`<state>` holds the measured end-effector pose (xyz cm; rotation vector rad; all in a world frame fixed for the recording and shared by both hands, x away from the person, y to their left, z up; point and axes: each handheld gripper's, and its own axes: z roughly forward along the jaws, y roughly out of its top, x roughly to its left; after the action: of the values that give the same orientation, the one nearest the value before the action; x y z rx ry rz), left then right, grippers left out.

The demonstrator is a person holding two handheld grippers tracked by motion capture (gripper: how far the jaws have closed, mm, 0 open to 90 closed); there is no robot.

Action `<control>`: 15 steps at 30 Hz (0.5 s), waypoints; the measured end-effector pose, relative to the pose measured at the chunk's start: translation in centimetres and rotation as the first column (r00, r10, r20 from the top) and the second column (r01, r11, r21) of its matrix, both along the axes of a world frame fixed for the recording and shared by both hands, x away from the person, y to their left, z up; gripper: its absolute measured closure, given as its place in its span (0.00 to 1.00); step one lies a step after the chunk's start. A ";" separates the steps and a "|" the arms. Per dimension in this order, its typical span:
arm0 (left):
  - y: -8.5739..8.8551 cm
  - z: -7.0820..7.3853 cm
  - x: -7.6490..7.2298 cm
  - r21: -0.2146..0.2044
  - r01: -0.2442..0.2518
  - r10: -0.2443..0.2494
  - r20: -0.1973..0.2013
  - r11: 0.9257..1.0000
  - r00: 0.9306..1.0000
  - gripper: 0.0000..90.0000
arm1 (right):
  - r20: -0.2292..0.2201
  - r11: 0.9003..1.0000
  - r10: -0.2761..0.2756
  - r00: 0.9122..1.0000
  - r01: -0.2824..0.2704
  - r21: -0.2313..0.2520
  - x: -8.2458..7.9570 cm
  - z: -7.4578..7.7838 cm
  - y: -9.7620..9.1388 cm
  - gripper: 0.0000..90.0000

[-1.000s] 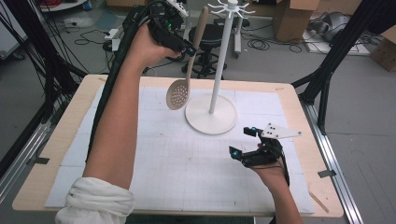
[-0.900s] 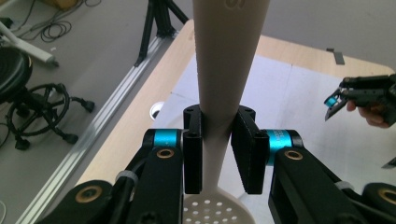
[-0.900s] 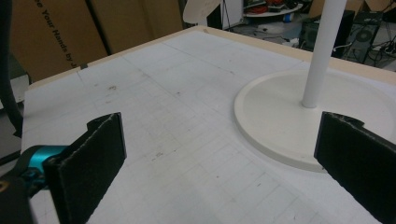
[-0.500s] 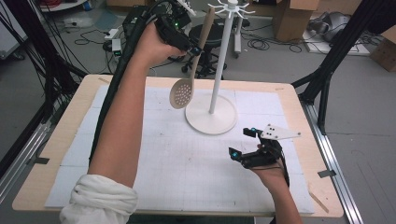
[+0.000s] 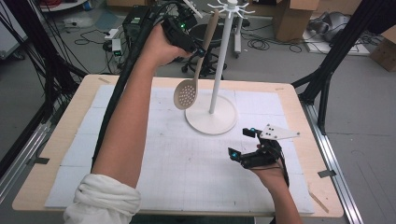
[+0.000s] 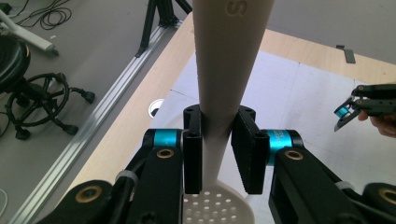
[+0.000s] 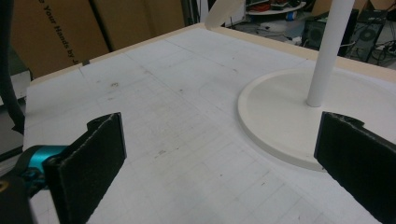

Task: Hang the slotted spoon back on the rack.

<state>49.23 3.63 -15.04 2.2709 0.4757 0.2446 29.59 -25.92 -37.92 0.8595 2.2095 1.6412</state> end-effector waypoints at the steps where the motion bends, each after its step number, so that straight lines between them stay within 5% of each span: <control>1: 0.0 -0.1 0.0 -0.005 -0.017 0.017 0.003 1.000 1.000 0.83 | -0.001 1.000 -0.001 1.000 0.001 -0.001 0.0 0.0 0.0 0.01; 5: 0.5 -0.1 0.1 -0.045 -0.047 0.047 0.017 0.998 0.999 0.73 | -0.002 1.000 0.001 1.000 -0.001 -0.003 0.0 0.0 0.0 0.01; 11: 1.7 -0.4 -0.4 -0.025 -0.080 0.081 0.026 0.996 0.996 0.61 | 0.001 1.000 0.005 1.000 -0.005 -0.008 -0.1 0.0 0.2 0.01; 15: 2.4 -0.1 -1.0 -0.022 -0.053 0.053 0.020 0.998 0.998 0.54 | 0.004 1.000 0.000 1.000 0.000 -0.001 -0.1 0.2 0.0 0.01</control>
<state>48.19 6.03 -15.10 2.2345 0.5256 0.2879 29.53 -25.97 -37.74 0.8552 2.2076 1.6409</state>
